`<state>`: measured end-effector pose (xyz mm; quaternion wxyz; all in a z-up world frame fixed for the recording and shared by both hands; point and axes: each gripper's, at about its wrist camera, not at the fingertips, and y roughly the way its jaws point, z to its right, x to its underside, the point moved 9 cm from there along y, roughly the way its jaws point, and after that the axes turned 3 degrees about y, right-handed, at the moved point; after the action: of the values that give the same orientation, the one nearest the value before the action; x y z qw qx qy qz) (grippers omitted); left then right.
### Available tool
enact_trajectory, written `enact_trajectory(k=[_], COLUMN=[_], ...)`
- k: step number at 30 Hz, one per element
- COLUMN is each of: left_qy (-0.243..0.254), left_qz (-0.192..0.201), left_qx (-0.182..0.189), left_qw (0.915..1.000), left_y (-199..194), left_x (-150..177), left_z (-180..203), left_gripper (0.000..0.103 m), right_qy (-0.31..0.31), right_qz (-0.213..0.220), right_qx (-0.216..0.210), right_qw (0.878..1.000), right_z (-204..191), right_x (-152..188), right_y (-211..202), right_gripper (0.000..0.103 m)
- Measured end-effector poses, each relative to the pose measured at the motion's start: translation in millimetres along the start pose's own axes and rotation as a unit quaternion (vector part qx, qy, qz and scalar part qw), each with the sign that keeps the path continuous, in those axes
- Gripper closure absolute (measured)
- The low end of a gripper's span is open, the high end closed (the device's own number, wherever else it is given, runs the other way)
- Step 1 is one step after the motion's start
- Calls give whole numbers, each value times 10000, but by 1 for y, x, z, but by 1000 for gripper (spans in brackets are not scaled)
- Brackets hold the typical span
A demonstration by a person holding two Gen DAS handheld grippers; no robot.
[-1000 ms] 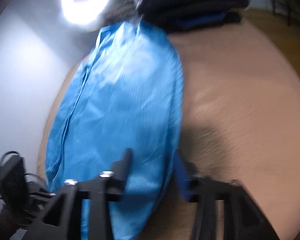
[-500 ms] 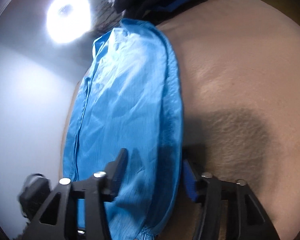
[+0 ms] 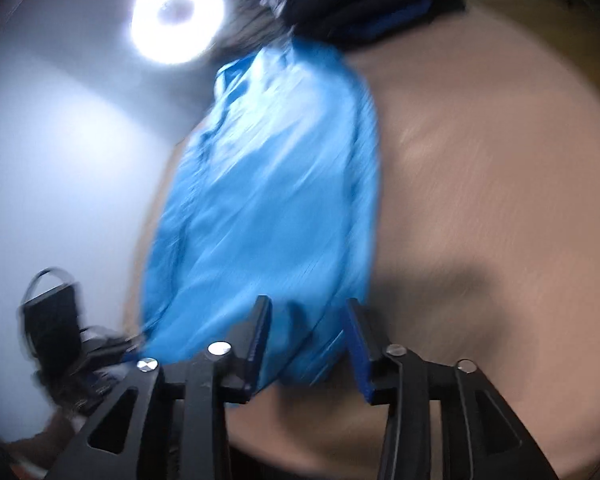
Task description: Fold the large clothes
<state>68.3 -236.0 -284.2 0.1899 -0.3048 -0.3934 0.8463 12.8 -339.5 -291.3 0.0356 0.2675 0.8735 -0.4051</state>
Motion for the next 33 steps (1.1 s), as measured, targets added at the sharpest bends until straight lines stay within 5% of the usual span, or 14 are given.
enact_trajectory(k=[3,8,11,12,18,21,25,27,33], left_qy=[-9,-276,-206,-176,-101,-61,-7,72,145], left_qz=[-50,448,726,806,900,746,324,110,-279], left_qx=[-67,149,-38,-126,-531,-596,-595,-663,-776], left_qw=[10000,9985,9971,9965,9945,9954,9977,9977,9965], left_y=[1,-31,-52,-58,-55,-30,4,18,47], left_x=[3,-18,-31,-36,-56,-59,-46,-37,-26], left_z=[-4,-13,-20,-23,-43,-47,-51,-51,-56], left_gripper=[51,51,51,51,51,51,51,51,51], right_qy=[93,149,211,233,-136,-565,-910,-905,-578], right_qz=[-375,-759,-682,-636,-287,-99,-426,-449,336], right_qx=[-262,-240,-563,-568,-147,690,1457,1161,57], right_qw=[9989,9967,9959,9961,9994,9960,9842,9881,9977], right_z=[-12,-18,-25,-25,-29,-20,-5,-9,-14], right_x=[37,71,72,72,69,68,76,71,3], right_y=[18,60,64,63,6,-14,-7,-9,-30], right_gripper=[55,59,101,103,103,103,97,72,68])
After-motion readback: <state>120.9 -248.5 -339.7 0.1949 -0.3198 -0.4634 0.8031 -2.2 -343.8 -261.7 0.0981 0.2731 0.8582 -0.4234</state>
